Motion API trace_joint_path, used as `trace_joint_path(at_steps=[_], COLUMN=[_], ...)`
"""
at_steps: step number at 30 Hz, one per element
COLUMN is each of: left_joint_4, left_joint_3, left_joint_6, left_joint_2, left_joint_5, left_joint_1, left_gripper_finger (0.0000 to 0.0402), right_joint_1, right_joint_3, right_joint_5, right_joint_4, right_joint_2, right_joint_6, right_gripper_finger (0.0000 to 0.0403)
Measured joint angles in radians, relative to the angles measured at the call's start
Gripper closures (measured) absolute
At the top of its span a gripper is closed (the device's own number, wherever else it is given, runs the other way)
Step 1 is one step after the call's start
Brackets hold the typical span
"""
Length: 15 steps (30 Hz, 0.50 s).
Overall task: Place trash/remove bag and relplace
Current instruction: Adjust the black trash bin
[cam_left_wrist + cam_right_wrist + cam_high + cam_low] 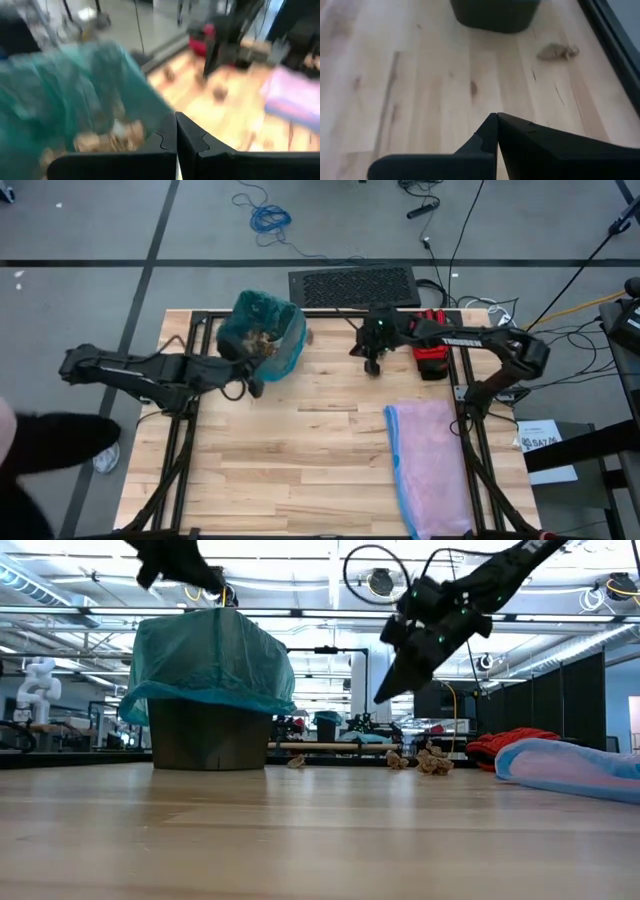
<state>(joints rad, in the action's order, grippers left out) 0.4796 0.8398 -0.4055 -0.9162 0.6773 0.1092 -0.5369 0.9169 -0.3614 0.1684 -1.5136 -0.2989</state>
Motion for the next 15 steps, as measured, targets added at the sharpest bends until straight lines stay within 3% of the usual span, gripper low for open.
trace_joint_path(at_steps=[7, 15], left_joint_4=[0.056, 0.074], left_joint_3=[-0.001, -0.001], left_joint_6=[-0.034, -0.001], left_joint_2=[-0.112, -0.153], left_joint_5=[-0.025, -0.011], left_joint_1=[-0.007, -0.143], left_gripper_finger=[0.0401, 0.0402], right_joint_1=[0.023, 0.023], right_joint_3=[0.000, 0.000], right_joint_5=[-0.003, -0.003], right_joint_4=[-0.024, -0.022], right_joint_2=[0.061, 0.065], right_joint_6=[0.000, 0.018], right_gripper_finger=[0.0403, 0.0403])
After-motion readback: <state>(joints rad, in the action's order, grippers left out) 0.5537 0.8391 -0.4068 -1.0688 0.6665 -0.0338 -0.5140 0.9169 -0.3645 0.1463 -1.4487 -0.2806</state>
